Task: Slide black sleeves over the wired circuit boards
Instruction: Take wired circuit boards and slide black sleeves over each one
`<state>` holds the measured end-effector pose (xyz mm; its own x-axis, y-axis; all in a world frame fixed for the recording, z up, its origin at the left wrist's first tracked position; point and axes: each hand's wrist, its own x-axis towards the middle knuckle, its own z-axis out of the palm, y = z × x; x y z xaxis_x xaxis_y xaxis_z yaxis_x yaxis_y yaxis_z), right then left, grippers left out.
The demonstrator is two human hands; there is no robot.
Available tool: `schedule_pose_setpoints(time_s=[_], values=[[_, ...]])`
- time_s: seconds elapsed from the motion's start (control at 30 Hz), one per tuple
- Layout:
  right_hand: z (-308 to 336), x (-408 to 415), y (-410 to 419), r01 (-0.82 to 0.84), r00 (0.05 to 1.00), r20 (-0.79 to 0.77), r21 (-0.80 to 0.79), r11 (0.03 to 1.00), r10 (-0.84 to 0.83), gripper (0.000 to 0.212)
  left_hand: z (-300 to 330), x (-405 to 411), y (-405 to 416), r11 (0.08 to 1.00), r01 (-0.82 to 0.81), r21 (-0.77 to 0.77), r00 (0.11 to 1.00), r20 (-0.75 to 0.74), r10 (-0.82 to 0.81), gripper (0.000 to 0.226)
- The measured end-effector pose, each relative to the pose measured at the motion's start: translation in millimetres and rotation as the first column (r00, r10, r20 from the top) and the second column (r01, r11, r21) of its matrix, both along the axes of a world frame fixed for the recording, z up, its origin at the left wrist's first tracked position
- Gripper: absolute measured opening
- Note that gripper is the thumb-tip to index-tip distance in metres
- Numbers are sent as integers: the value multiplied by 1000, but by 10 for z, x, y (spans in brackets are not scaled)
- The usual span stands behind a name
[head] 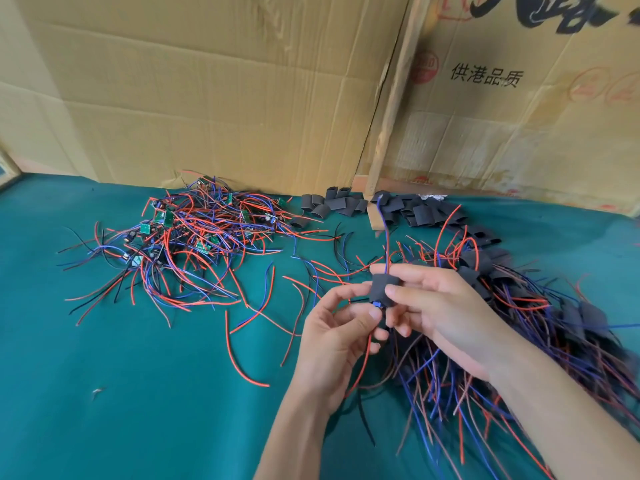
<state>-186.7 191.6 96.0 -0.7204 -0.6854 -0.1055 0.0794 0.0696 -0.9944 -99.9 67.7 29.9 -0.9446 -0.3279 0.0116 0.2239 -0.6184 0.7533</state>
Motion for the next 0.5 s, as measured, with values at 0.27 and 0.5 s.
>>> schedule_pose_setpoints(time_s=[0.27, 0.5], values=[[-94, 105, -49, 104, 994, 28, -102, 989, -102, 31, -1, 0, 40, 999, 30, 37, 999, -18, -30, 24], [-105, 137, -66, 214, 957, -198, -9, 977, -212, 30, 16, -10, 36, 998, -6, 57, 999, -32, 8, 34]])
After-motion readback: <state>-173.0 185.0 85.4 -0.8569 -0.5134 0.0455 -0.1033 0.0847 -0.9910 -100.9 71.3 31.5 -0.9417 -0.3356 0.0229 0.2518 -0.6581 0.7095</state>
